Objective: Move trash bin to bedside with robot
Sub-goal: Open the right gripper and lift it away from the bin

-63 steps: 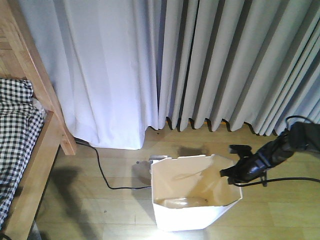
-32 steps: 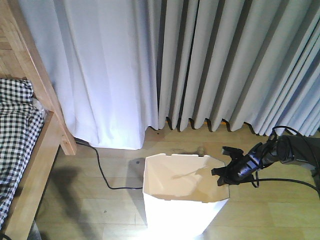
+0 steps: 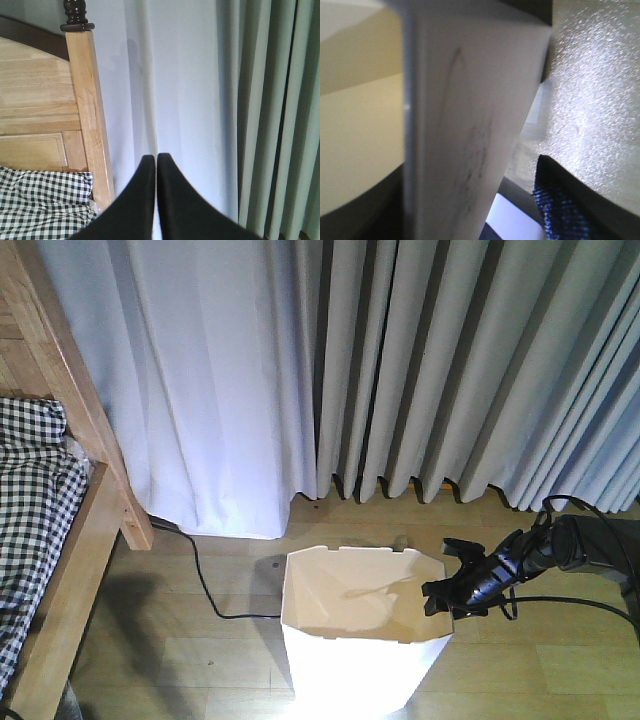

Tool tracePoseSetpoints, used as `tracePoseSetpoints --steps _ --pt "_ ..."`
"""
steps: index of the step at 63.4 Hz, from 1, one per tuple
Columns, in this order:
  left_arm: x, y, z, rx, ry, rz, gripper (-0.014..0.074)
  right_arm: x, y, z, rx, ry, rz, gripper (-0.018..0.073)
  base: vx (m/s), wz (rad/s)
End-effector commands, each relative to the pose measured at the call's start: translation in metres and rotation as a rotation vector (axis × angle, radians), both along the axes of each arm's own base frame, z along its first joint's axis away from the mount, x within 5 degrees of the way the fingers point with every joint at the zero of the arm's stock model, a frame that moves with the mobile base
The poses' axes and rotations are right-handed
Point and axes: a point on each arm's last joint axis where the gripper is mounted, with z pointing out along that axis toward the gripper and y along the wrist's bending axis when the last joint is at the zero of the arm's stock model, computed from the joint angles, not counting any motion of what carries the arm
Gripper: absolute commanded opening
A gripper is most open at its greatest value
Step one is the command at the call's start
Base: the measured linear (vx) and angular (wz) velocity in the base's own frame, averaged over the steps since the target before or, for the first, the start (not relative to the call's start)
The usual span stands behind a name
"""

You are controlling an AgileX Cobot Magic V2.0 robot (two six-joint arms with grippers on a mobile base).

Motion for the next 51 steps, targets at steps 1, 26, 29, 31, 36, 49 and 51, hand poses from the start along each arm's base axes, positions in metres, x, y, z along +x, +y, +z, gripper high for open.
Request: tracePoseSetpoints --steps 1,26,29,31,36,49,51 --pt "-0.001 -0.001 0.004 -0.022 -0.078 -0.009 -0.0006 0.025 -0.006 0.026 -0.007 -0.077 -0.007 0.0491 0.00 0.00" --pt "-0.001 -0.001 0.004 -0.022 -0.078 -0.009 -0.0006 0.049 -0.004 0.056 0.037 -0.142 -0.059 0.0491 0.00 0.00" --pt "-0.001 -0.001 0.004 -0.022 -0.078 -0.009 -0.0006 0.050 -0.006 0.062 0.025 -0.153 -0.073 0.0491 0.00 0.00" --pt "-0.001 -0.001 0.004 -0.022 -0.078 -0.009 -0.0006 0.050 -0.007 0.068 0.010 -0.162 -0.089 0.0491 0.00 0.00" --pt "-0.001 -0.001 0.004 -0.022 -0.078 -0.009 -0.0006 0.047 -0.010 0.083 -0.035 -0.181 -0.093 0.0491 0.00 0.00" --pt "-0.001 -0.001 0.004 -0.022 -0.078 -0.009 -0.0006 0.034 -0.010 0.141 -0.122 -0.247 -0.019 0.0491 0.00 0.00" --pt "-0.001 -0.001 0.004 -0.022 -0.078 -0.009 -0.0006 0.032 -0.011 0.153 -0.138 -0.259 -0.023 0.0491 0.00 0.00"
